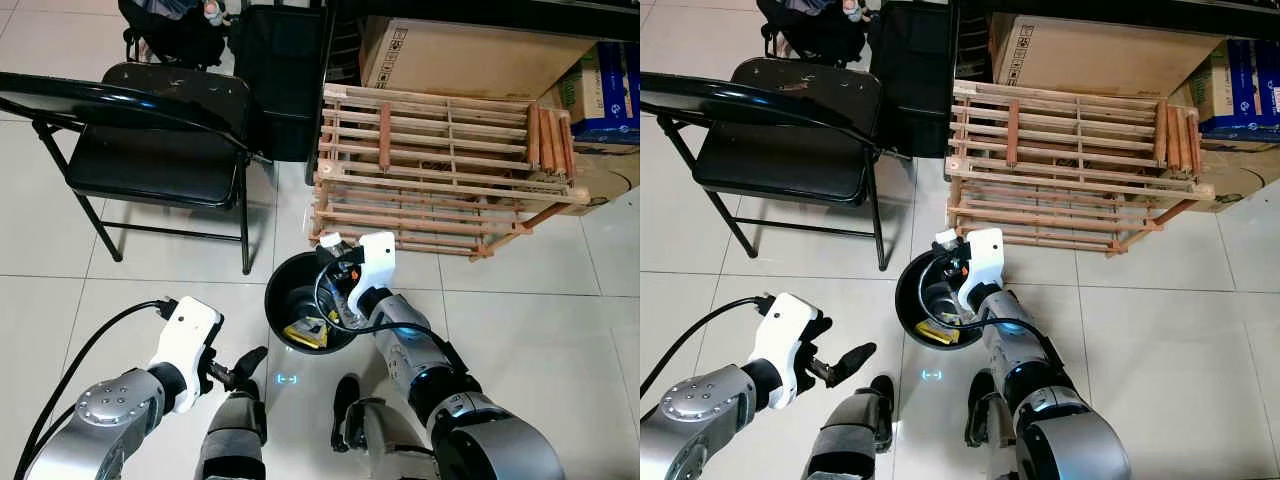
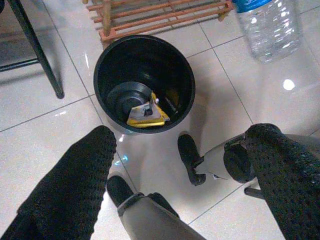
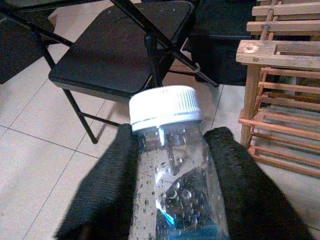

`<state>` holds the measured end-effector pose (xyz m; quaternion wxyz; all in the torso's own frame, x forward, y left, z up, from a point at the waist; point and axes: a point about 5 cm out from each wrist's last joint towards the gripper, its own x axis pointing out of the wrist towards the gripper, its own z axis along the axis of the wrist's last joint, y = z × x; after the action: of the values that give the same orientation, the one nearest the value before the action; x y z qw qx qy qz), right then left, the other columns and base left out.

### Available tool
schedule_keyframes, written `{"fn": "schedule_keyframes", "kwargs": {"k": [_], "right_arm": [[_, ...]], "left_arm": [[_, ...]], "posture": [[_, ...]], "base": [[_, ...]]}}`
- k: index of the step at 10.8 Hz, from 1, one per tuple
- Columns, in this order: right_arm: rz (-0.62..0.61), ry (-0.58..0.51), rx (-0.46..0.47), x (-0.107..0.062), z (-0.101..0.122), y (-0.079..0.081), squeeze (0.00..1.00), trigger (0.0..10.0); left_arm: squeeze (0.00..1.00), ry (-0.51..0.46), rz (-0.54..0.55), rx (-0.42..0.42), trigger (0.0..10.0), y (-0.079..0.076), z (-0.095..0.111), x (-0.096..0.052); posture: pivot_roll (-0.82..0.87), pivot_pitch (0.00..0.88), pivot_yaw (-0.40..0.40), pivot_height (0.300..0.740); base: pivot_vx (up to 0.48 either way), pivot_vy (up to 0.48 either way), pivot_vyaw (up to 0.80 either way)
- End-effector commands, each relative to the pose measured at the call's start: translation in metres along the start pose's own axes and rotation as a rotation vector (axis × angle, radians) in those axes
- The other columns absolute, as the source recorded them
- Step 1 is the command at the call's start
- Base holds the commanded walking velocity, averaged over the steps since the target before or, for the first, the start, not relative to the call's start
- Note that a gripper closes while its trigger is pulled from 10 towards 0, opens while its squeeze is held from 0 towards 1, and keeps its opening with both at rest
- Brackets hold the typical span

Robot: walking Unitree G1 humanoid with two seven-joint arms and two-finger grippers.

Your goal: Picking trash to rubbish bin

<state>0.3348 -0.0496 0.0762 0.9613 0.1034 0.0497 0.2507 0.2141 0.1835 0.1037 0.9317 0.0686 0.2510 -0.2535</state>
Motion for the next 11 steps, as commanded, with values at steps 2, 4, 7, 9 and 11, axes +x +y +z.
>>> {"fn": "schedule_keyframes", "kwargs": {"k": [2,4,7,9,11], "right_arm": [[0.082,0.003,0.098,0.009,-0.005,0.035,1.0,10.0],[0.086,0.006,0.102,0.008,-0.007,0.036,1.0,10.0],[0.088,0.009,0.107,0.007,-0.009,0.035,1.0,10.0],[0.084,0.004,0.104,0.006,-0.009,0.033,1.0,10.0],[0.067,-0.028,0.037,0.002,-0.004,0.02,1.0,10.0]], "left_arm": [[0.0,0.023,-0.022,-0.005,10.0,-0.007,-0.006,-0.001],[0.0,0.028,-0.024,-0.006,10.0,-0.007,-0.009,0.0],[0.0,0.031,-0.021,-0.004,10.0,-0.005,-0.01,0.002],[0.0,0.028,-0.024,0.001,10.0,-0.005,-0.009,0.004],[0.0,0.0,-0.028,0.01,10.0,-0.006,-0.005,0.012]], "posture": [[0.51,0.396,-0.086,0.74],[0.51,0.398,-0.088,0.74],[0.51,0.394,-0.083,0.74],[0.51,0.39,-0.083,0.74],[0.48,0.361,-0.086,0.74]], "base": [[0.0,0.0,0.0],[0.0,0.0,0.0],[0.0,0.0,0.0],[0.0,0.0,0.0],[0.0,0.0,0.0]]}}
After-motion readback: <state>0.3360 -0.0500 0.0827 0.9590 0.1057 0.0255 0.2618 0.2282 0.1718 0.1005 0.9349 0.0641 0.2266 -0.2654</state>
